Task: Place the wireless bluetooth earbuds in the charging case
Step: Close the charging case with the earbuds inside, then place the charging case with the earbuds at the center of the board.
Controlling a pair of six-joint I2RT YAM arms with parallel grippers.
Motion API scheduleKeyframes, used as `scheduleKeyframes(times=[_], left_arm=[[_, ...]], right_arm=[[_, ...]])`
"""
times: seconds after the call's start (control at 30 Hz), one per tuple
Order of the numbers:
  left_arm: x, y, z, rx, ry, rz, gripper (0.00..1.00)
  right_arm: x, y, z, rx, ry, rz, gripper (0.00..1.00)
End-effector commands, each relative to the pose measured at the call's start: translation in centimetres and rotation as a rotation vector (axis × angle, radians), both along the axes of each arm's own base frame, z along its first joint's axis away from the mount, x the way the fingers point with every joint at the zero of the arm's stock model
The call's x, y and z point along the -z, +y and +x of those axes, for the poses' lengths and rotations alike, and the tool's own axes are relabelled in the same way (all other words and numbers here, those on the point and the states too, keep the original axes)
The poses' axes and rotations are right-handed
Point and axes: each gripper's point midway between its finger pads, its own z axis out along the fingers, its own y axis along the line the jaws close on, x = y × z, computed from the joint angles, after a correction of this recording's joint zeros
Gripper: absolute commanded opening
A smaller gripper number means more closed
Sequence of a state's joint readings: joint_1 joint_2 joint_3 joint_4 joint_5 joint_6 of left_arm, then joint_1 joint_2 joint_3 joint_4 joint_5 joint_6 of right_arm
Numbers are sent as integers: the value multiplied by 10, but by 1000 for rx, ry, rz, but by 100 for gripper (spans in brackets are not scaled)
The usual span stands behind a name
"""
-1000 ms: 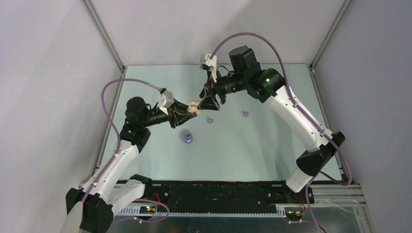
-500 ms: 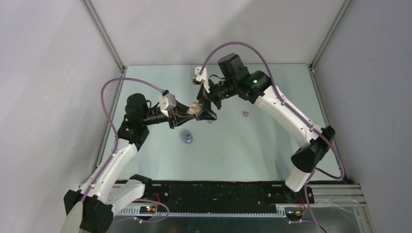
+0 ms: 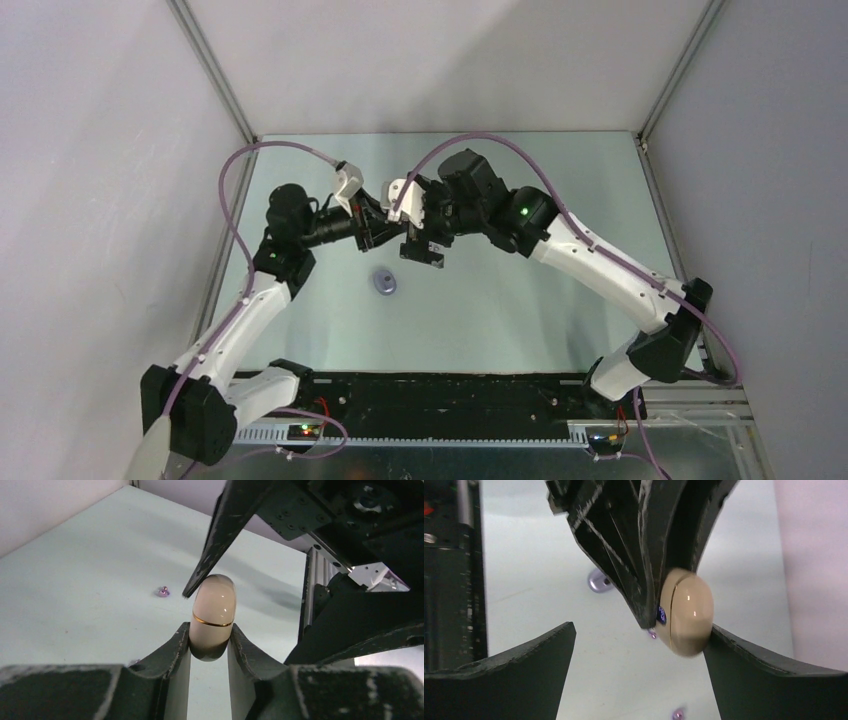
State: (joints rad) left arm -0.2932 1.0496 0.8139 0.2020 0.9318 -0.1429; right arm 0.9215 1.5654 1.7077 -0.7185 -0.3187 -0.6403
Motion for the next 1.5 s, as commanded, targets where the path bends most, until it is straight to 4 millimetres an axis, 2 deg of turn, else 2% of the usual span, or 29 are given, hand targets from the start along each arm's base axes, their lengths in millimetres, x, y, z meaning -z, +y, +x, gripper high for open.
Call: scheduleKeyframes(times=[0.0, 0.07, 0.1, 0.13, 0.17, 0.2, 0.23, 0.27, 0.3, 0.33, 0.37, 0.4, 0.43, 0.47, 0.6, 0.73, 0.77, 0.8, 0.83, 0.87, 0.97, 1.07, 1.17, 1.27, 1.33, 1.47], left_arm=[[-15, 8, 34, -140, 51, -59, 0], [6, 8, 42, -151, 110, -20, 0], [23, 8, 48, -173, 169, 8, 0], [29, 9, 52, -187, 189, 19, 0], [44, 9, 59, -209, 242, 37, 0], [48, 9, 62, -219, 274, 37, 0], [65, 10, 70, -245, 335, 56, 1], [68, 9, 75, -260, 373, 57, 1], [91, 12, 82, -294, 461, 91, 1], [93, 12, 88, -311, 500, 99, 2], [118, 15, 91, -331, 600, 139, 2], [122, 16, 95, -336, 631, 146, 2], [142, 21, 97, -341, 709, 170, 3], [148, 23, 99, -345, 738, 171, 3], [199, 51, 110, -460, 864, 245, 6], [228, 53, 108, -447, 978, 305, 6], [224, 50, 114, -436, 979, 298, 5], [234, 49, 112, -422, 1024, 310, 5], [227, 48, 124, -422, 1003, 311, 5], [240, 53, 123, -449, 1044, 352, 6], [242, 60, 133, -494, 1045, 357, 11], [245, 61, 133, -517, 1113, 288, 27], [250, 76, 130, -610, 1099, 329, 43], [243, 83, 126, -628, 1050, 368, 59], [232, 90, 123, -652, 1011, 387, 62], [182, 113, 119, -729, 859, 410, 64]], right_arm=[[-15, -38, 32, 213, -104, 15, 99], [-8, -54, 43, 273, -73, 12, 99], [0, -61, 46, 289, -55, 2, 99], [4, -72, 55, 328, -34, 2, 99], [13, -82, 61, 349, -2, -3, 99], [17, -92, 67, 378, 29, 1, 99], [27, -94, 64, 360, 74, 2, 99], [31, -107, 72, 390, 100, 9, 99], [38, -108, 68, 363, 144, 19, 99], [40, -118, 74, 383, 166, 30, 98], [42, -117, 69, 346, 206, 49, 98], [43, -124, 73, 355, 227, 64, 98], [44, -123, 71, 326, 261, 87, 97], [47, -121, 70, 311, 291, 102, 97], [49, -112, 91, 358, 309, 164, 95], [46, -105, 101, 401, 370, 196, 95], [47, -104, 101, 394, 369, 190, 95], [52, -103, 102, 390, 379, 176, 95], [55, -103, 104, 390, 374, 162, 94], [62, -103, 110, 412, 379, 145, 94], [71, -98, 120, 441, 404, 140, 94], [82, -90, 123, 425, 388, 107, 94], [92, -85, 129, 418, 393, 75, 94], [95, -80, 131, 422, 415, 78, 94], [97, -74, 133, 420, 436, 85, 94], [105, -58, 129, 369, 425, 70, 94]])
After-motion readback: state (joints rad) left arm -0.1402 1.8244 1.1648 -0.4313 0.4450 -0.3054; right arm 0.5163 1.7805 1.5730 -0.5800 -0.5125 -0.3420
